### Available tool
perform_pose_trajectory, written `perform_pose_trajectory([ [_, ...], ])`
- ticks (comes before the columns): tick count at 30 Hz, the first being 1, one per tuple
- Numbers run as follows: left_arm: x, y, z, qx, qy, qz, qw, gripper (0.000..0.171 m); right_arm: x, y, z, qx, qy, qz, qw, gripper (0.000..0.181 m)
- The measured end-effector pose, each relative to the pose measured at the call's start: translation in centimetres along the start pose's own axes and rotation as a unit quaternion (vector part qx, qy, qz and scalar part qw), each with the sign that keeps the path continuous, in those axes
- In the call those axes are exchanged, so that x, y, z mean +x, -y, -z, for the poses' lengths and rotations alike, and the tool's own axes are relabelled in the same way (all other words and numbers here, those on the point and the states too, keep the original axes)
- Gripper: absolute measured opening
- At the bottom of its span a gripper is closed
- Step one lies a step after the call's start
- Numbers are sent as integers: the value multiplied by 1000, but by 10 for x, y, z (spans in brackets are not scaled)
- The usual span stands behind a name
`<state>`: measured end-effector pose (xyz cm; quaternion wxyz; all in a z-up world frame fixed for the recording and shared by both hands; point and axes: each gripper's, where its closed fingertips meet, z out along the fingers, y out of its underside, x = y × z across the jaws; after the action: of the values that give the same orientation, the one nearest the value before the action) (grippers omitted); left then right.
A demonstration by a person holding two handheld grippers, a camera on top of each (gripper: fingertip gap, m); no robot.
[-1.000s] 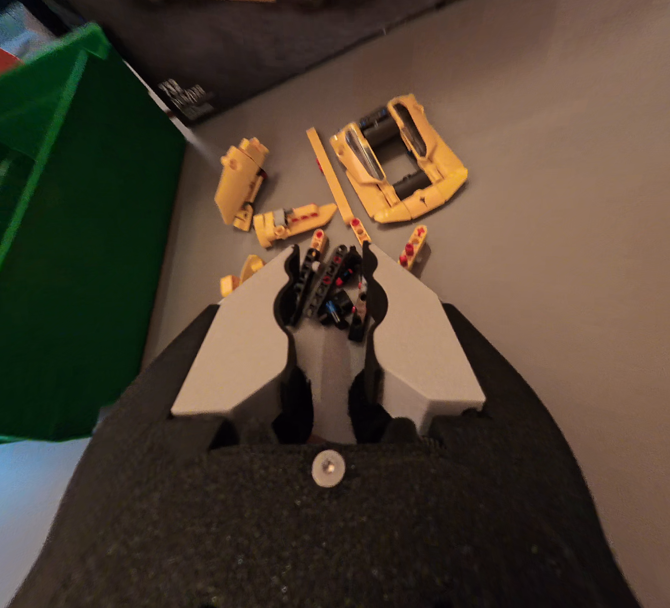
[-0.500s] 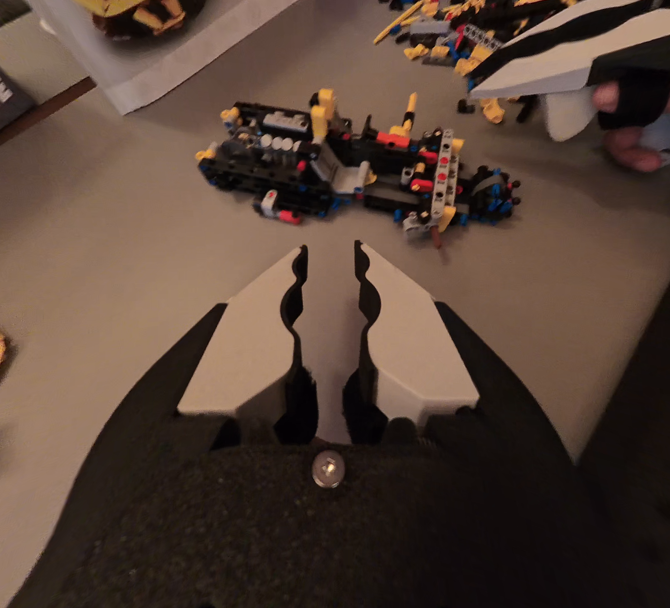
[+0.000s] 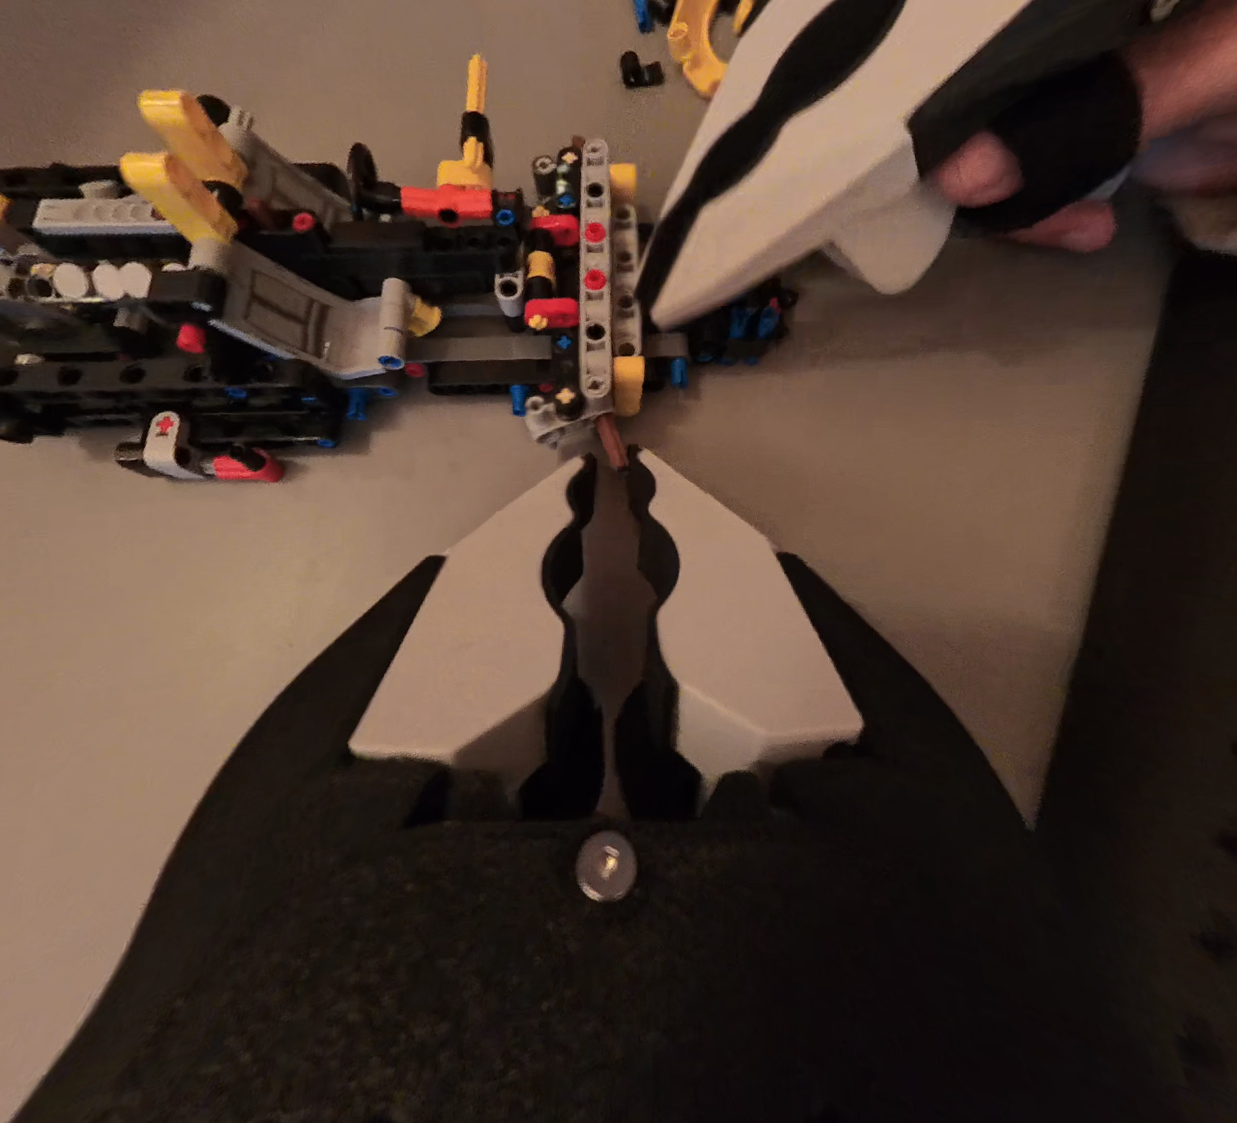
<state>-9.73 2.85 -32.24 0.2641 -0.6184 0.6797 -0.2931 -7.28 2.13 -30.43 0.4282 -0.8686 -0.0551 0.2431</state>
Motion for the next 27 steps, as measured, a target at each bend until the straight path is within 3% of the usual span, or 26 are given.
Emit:
perform_pose_trajectory([
  [2,-10,-2,2,-8,22,-36,999,4,-5,-2,-3,-13,2,23,1000,12],
  [4,-16,-5,5,-8,30,-76,997,4,-7,8,1,21,1,41,999,13],
  [9,-6,-29,34,-19,-51,-116,992,3,2,30,14,98,-6,36,995,26],
  [14,-11,-52,59,-19,-99,-94,991,4,-15,14,6,40,31,106,993,28],
  [16,-23,-44,73,-6,-84,-87,993,15,-20,12,5,28,37,128,991,28],
  [19,-33,0,91,76,-70,-107,989,19,-9,16,7,5,-13,233,972,18],
  [22,-9,27,73,104,-124,-153,975,19,-6,20,1,-15,-7,274,962,13],
  [27,2,30,15,47,-118,-224,966,26,-10,12,-6,-38,21,272,961,6],
])
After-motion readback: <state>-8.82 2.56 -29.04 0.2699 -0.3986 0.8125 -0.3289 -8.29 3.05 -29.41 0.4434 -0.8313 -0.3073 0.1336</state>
